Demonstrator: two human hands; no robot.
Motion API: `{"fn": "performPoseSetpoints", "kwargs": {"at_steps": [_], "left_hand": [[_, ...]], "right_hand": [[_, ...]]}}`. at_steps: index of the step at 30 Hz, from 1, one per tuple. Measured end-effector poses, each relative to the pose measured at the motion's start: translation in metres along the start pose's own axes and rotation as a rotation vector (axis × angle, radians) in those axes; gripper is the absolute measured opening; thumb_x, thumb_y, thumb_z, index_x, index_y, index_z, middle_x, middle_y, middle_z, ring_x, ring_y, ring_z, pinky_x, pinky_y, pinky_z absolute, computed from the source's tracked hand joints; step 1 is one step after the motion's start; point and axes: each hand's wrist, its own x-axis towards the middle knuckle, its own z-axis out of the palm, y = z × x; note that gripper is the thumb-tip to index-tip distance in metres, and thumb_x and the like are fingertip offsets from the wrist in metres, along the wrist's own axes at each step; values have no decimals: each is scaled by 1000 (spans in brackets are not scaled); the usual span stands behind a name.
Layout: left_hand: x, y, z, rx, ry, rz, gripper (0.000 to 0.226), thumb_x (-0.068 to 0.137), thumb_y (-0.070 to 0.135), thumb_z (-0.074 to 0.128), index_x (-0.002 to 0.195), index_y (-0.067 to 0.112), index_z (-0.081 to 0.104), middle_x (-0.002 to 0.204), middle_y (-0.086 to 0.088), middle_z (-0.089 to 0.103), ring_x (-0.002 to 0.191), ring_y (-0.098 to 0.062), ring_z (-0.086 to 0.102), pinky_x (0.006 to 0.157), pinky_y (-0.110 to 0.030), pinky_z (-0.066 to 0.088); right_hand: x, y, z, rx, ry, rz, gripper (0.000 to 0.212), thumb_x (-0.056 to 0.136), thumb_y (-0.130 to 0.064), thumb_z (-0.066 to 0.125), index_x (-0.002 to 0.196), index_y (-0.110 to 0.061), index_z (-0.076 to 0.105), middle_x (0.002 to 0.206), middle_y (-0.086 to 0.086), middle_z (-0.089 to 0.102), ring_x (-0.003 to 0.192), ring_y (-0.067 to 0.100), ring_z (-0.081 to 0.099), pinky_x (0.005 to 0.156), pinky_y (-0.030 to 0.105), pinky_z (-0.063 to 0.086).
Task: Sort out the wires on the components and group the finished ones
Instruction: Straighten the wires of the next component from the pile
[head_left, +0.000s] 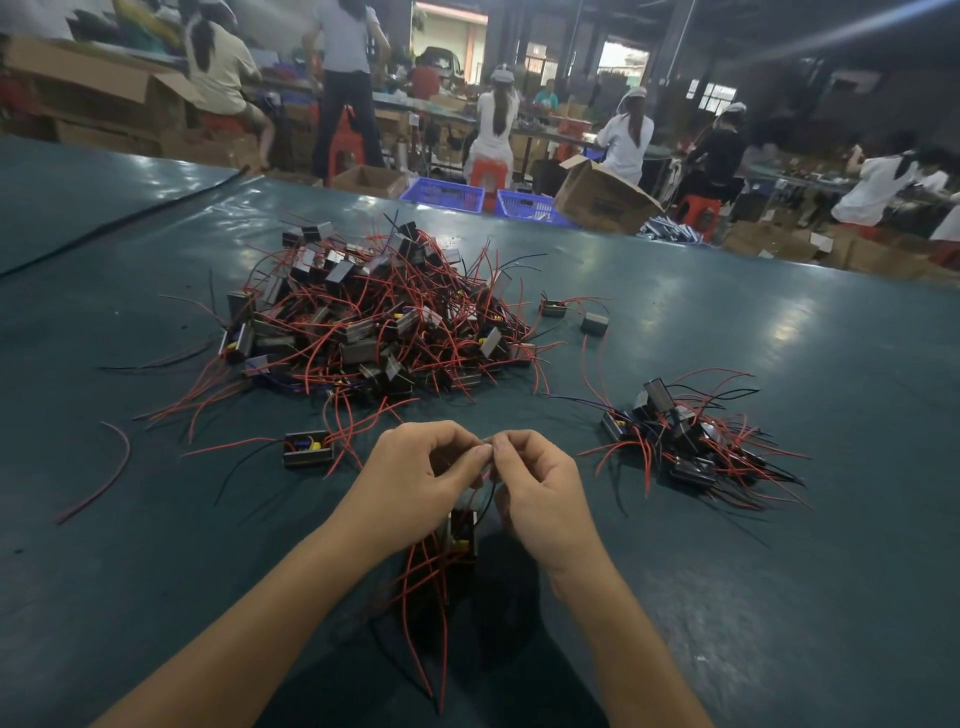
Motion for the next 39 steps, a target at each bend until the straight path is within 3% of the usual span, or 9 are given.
{"fn": "performPoseSetpoints", "kwargs": {"at_steps": [4, 11, 18, 22, 30, 36, 39], "left_hand": [[1, 0, 0, -41, 15, -45, 13, 92, 21, 65, 82, 18, 74, 68, 8, 71, 60, -4, 63, 58, -18, 49], [3, 1, -4, -121, 17, -102, 15, 93, 23, 63, 82, 20, 72, 66, 11, 69, 53, 2, 56, 54, -13, 44], [2, 3, -2, -126, -36, -79, 14, 94, 22, 63, 84, 20, 72, 68, 10, 70, 54, 4, 57, 55, -11, 42], [3, 4, -3, -193, -78, -114, 14, 94, 19, 62, 85, 17, 73, 69, 8, 71, 56, -1, 58, 56, -16, 46], [4, 4, -3, -282, -138, -136, 8, 91, 14, 65, 90, 15, 73, 66, 12, 68, 53, 3, 54, 54, -11, 42], [4, 7, -2, -388, -157, -177, 13, 94, 11, 58, 88, 11, 69, 63, 13, 67, 54, 5, 56, 54, -10, 43], [3, 8, -1, -358, -126, -180, 13, 94, 11, 60, 86, 9, 70, 64, 11, 69, 53, 5, 58, 55, -8, 43]], "right_hand": [[-1, 2, 0, -82, 1, -93, 19, 99, -14, 53, 86, -24, 62, 69, -14, 64, 61, 0, 54, 57, 16, 42], [-3, -1, -1, -47, -2, -146, 15, 95, -10, 60, 93, -23, 67, 77, -3, 70, 61, 0, 59, 55, 12, 42], [-1, -5, -5, 30, 40, -29, 13, 94, -18, 63, 82, -20, 68, 57, -15, 60, 51, -2, 50, 48, 12, 37], [-2, -8, -4, 26, 27, -15, 13, 95, -17, 61, 84, -19, 69, 56, -17, 60, 51, -4, 51, 48, 10, 38], [-3, -9, -5, 31, 28, -23, 15, 98, -17, 57, 86, -18, 65, 60, -17, 61, 53, -3, 51, 48, 9, 38], [-4, -11, -3, 284, -73, 69, 18, 102, -13, 48, 87, -14, 59, 58, -15, 59, 46, -3, 49, 42, 10, 38], [-3, -8, -4, 132, 4, 33, 16, 98, -17, 56, 84, -17, 63, 58, -13, 61, 47, -1, 50, 44, 12, 39]]}}
